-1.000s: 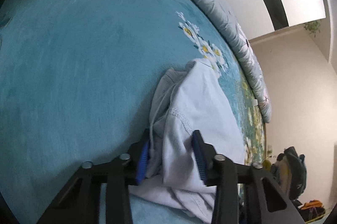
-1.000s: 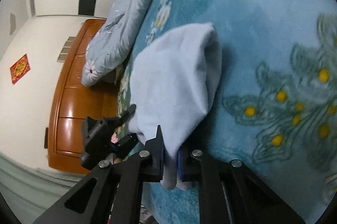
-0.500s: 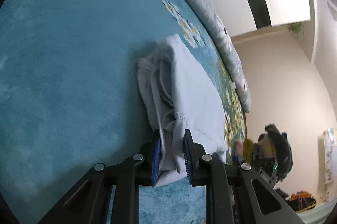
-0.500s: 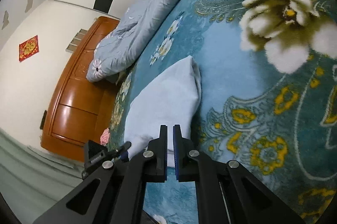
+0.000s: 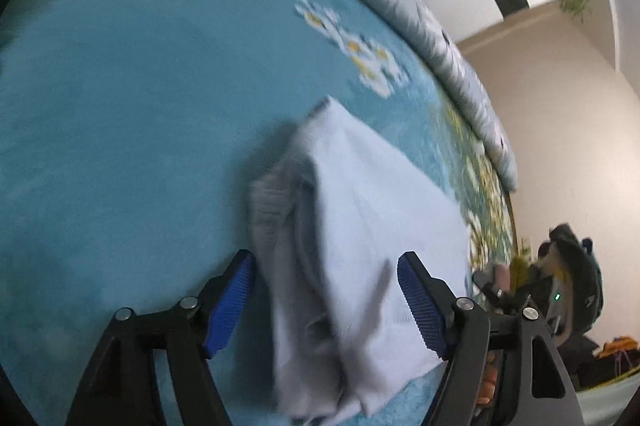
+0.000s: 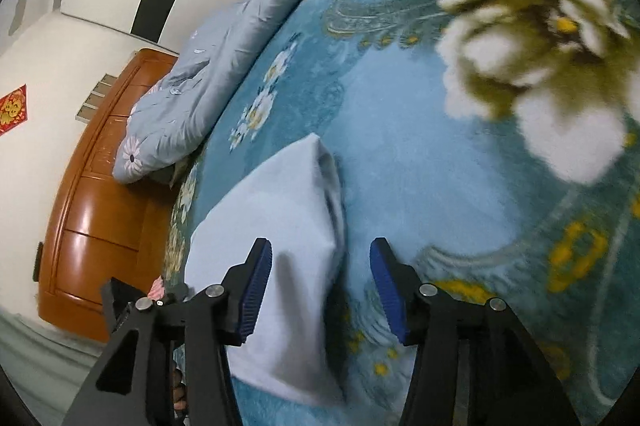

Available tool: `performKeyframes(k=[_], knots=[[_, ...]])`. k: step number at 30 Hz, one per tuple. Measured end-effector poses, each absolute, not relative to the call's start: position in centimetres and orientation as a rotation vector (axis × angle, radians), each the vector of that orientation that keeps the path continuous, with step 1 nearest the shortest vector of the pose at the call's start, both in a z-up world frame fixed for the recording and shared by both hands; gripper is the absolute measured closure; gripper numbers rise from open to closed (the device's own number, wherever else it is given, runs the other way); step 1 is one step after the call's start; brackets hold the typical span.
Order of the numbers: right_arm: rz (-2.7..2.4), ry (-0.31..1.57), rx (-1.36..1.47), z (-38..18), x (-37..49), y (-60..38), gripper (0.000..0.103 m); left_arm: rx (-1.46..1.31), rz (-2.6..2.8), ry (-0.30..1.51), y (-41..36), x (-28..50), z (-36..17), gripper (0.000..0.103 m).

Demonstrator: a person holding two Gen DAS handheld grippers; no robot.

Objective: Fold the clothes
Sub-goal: 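Grasp the folded shirt with the left gripper while the right gripper grasps it too, then lift the folded shirt off the bed with both grippers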

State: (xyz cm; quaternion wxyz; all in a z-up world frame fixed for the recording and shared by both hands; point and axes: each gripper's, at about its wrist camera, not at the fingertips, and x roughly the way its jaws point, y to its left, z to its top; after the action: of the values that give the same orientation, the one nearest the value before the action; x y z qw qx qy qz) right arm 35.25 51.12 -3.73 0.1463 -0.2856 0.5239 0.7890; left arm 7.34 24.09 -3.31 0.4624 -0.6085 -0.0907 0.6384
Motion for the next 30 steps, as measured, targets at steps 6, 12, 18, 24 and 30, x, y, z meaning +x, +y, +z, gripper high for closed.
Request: performKeyframes(k=[6, 12, 18, 24, 30], knots=[[2.354, 1.553, -0.931, -4.2, 33.0, 49.3, 0.047, -1.48, 1.461, -0.267, 24.8, 8.3, -3.8, 0.027], [2.355, 1.752, -0.847, -5.8, 34.0, 49.5, 0.074, -1.529, 1.4, -0.384, 23.4, 7.7, -5.0, 0.061], [2.424, 1.702, -0.886, -4.6, 32.7, 48.7, 0.091, -1.486, 1.433, -0.411, 23.3, 9.3, -3.7, 0.084], [2.622, 1.585, -0.85, 1.5, 33.8, 48.8, 0.092, -1.337, 1.437, -0.43, 21.8, 11.6, 2.8, 0.086], [2.836, 1.417, -0.724, 11.2, 37.8, 49.3, 0.092, -1.111, 1.429, -0.369, 23.9, 14.9, 13.7, 0.086]])
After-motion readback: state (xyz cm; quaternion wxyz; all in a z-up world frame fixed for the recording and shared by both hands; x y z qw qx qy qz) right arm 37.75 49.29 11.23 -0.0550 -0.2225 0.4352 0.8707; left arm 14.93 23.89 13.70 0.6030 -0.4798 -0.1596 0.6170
